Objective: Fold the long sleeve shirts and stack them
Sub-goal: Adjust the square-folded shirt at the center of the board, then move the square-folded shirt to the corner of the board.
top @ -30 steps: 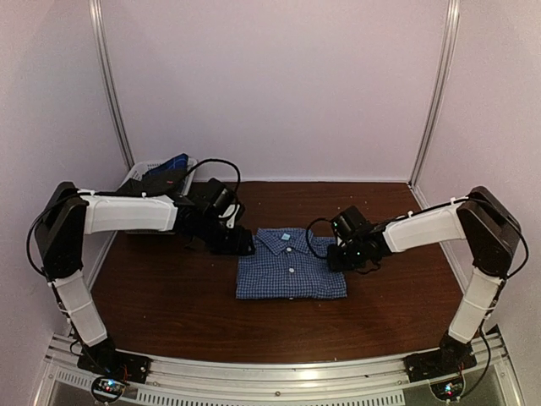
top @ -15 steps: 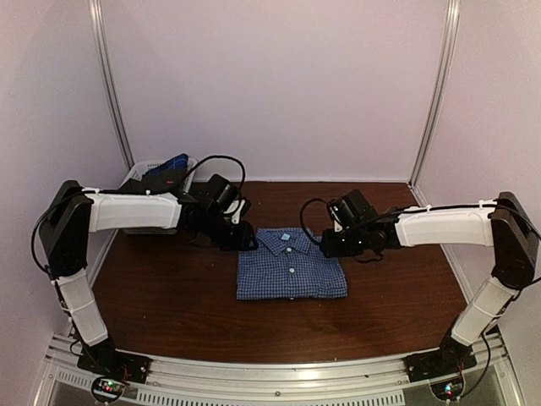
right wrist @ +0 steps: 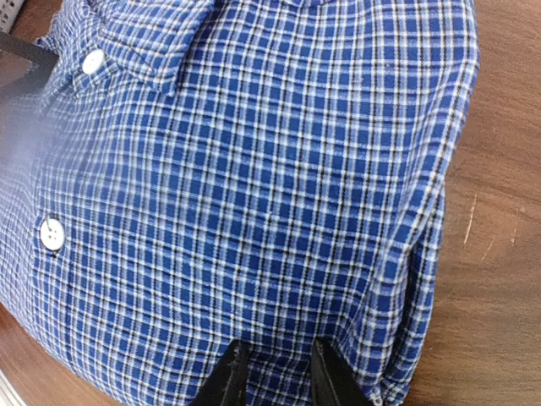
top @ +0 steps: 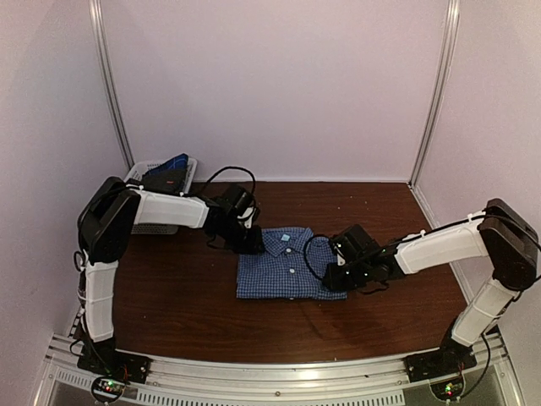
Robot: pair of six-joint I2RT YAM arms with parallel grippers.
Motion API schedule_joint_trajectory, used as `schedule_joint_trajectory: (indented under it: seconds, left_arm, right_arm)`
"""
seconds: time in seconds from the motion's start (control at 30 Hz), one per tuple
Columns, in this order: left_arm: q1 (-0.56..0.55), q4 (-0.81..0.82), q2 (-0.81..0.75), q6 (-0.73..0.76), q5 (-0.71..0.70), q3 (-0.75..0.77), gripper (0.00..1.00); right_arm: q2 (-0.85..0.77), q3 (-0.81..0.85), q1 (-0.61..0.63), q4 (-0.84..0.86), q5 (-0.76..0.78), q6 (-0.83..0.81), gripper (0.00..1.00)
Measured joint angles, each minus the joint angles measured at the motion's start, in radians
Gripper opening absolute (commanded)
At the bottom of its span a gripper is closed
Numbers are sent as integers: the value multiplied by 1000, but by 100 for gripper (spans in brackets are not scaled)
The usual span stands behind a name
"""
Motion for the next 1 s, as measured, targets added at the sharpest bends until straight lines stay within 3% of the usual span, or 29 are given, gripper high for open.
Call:
schedule_joint_trajectory:
  seconds: [0.23, 0.47, 0.83, 1.0]
  left_arm:
    - [10, 0, 33, 3, 4, 35, 33]
    - [10, -31, 35, 20, 0, 65, 34]
    - [10, -68, 2, 45, -16, 101, 34]
    - [10, -83, -61, 49, -23, 88, 35]
  right_arm:
    - [-36, -48, 9, 48, -32, 37, 31]
    - [-84, 41, -14, 28, -38, 23, 30]
    - [96, 45, -211, 124, -131, -12, 25]
    - [95, 26, -234, 150, -149, -16, 31]
